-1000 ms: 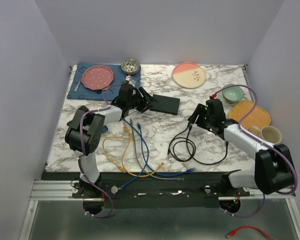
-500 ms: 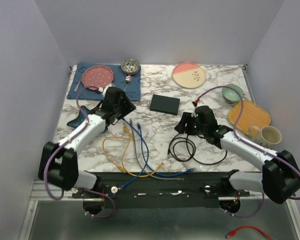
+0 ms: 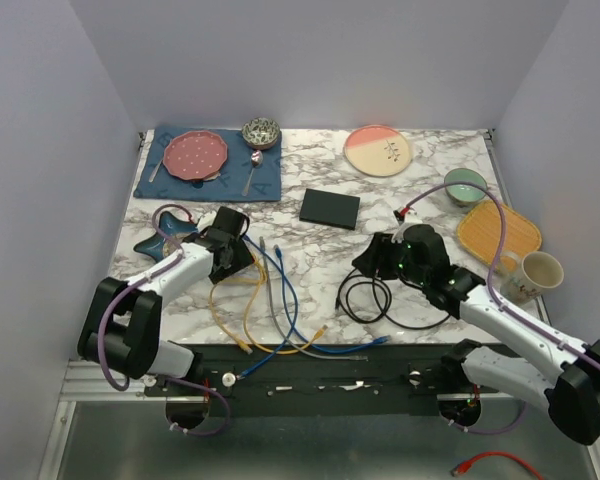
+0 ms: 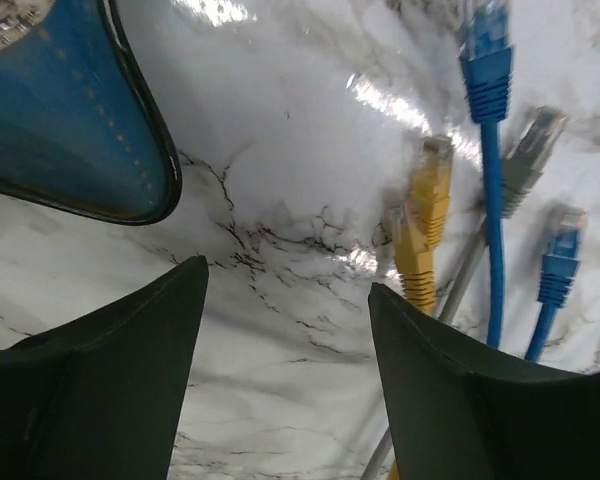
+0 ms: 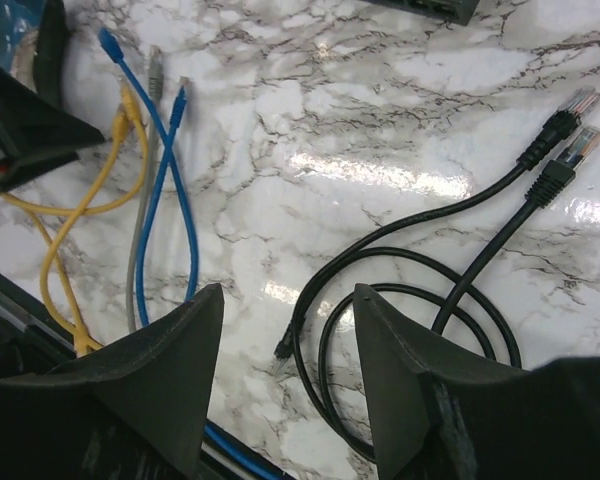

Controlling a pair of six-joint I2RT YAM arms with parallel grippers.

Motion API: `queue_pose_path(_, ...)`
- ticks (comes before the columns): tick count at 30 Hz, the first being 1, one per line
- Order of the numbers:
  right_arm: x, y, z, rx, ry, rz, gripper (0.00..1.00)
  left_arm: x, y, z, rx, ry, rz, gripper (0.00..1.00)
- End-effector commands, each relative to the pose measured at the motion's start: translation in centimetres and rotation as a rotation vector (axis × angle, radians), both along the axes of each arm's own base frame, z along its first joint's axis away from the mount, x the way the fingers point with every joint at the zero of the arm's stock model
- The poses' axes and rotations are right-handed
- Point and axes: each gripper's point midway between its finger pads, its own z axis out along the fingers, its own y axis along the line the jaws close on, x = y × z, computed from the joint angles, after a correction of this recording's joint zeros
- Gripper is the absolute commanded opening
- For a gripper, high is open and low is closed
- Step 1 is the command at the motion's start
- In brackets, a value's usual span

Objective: Pull the plug from the switch port

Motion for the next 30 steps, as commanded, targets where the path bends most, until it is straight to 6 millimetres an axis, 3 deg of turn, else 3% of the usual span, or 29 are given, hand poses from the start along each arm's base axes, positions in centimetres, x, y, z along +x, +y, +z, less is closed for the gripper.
queue_pose_path(1, -0.4, -0.8, 2.6, -0.008, -0.056, -0.014, 0.63, -1.1, -3.4, -2.2, -0.131, 0.069, -0.092, 0.63)
queue_pose_path(2, -0.5, -1.0, 3.4, 0.0, -0.076, -0.018, 0.63, -2.1, -5.2, -2.6, -0.176, 0.094, -0.145, 0.58)
queue_pose_path(4, -0.7, -1.2, 4.7, 0.006, -0.09, -0.017, 0.63, -2.7, -6.8, -3.3, -0.198, 0.11, -0.187, 0.47)
queue_pose_path(10, -0.7, -2.2, 7.7, 0.017, -0.157, -0.055, 0.63, -4.9, -15.8, -4.2, -0.299, 0.178, -0.423, 0.29)
queue_pose_path(11, -0.6, -2.5, 8.4, 0.02, -0.171, -0.067, 0.63, -3.8, -18.0, -3.0, -0.332, 0.149, -0.458, 0.28)
queue_pose_path(13, -0.8, -2.9, 9.1, 0.02, -0.188, -0.08, 0.63, -4.4, -21.6, -3.5, -0.349, 0.168, -0.544, 0.26)
queue_pose_path(14, -0.7, -3.1, 9.7, 0.021, -0.201, -0.091, 0.63, -3.2, -24.3, -1.7, -0.381, 0.122, -0.582, 0.26)
queue_pose_path(15, -0.8, -3.3, 10.1, 0.021, -0.208, -0.1, 0.63, -3.0, -25.7, -2.6, -0.382, 0.141, -0.599, 0.26)
queue_pose_path(16, -1.0, -3.7, 10.5, 0.022, -0.217, -0.108, 0.63, -3.7, -27.8, -2.2, -0.41, 0.151, -0.648, 0.26)
queue_pose_path(17, -0.9, -4.1, 10.8, 0.018, -0.226, -0.126, 0.63, -2.5, -30.7, -0.1, -0.459, 0.104, -0.687, 0.26)
queue_pose_path(18, -1.0, -4.4, 11.5, 0.022, -0.24, -0.136, 0.63, -2.7, -32.1, -1.4, -0.463, 0.137, -0.707, 0.26)
queue_pose_path(19, -1.2, -4.9, 11.9, 0.027, -0.253, -0.154, 0.63, -3.4, -34.1, -1.2, -0.482, 0.141, -0.752, 0.24)
queue_pose_path(20, -1.2, -5.4, 12.4, 0.026, -0.269, -0.18, 0.63, -2.8, -36.9, 1.1, -0.541, 0.106, -0.793, 0.23)
queue_pose_path(21, -1.2, -5.8, 12.9, 0.029, -0.285, -0.193, 0.63, -3.2, -38.1, -0.4, -0.539, 0.139, -0.811, 0.23)
queue_pose_path(22, -1.2, -6.1, 13.1, 0.029, -0.297, -0.205, 0.63, -3.3, -39.4, -0.3, -0.555, 0.141, -0.832, 0.22)
queue_pose_path(23, -1.4, -6.6, 13.9, 0.04, -0.322, -0.222, 0.63, -3.3, -42.1, 1.9, -0.604, 0.103, -0.882, 0.22)
queue_pose_path(24, -1.4, -6.8, 14.1, 0.041, -0.331, -0.227, 0.63, -3.5, -42.9, 0.4, -0.599, 0.138, -0.886, 0.2)
queue_pose_path(25, -1.4, -6.9, 14.5, 0.041, -0.343, -0.232, 0.63, -3.7, -44.0, 0.7, -0.619, 0.137, -0.904, 0.18)
queue_pose_path(26, -1.4, -7.0, 14.6, 0.039, -0.347, -0.233, 0.63, -3.7, -46.0, 2.5, -0.659, 0.101, -0.939, 0.16)
queue_pose_path(27, -1.4, -7.0, 14.6, 0.035, -0.347, -0.232, 0.63, -4.2, -46.8, 1.7, -0.676, 0.128, -0.956, 0.15)
queue_pose_path(29, -1.3, -6.9, 14.4, 0.029, -0.338, -0.23, 0.63, -4.5, -48.6, 3.4, -0.717, 0.099, -0.998, 0.15)
queue_pose_path(30, -1.3, -6.9, 14.3, 0.027, -0.334, -0.226, 0.63, -5.1, -49.1, 3.2, -0.726, 0.104, -1.029, 0.15)
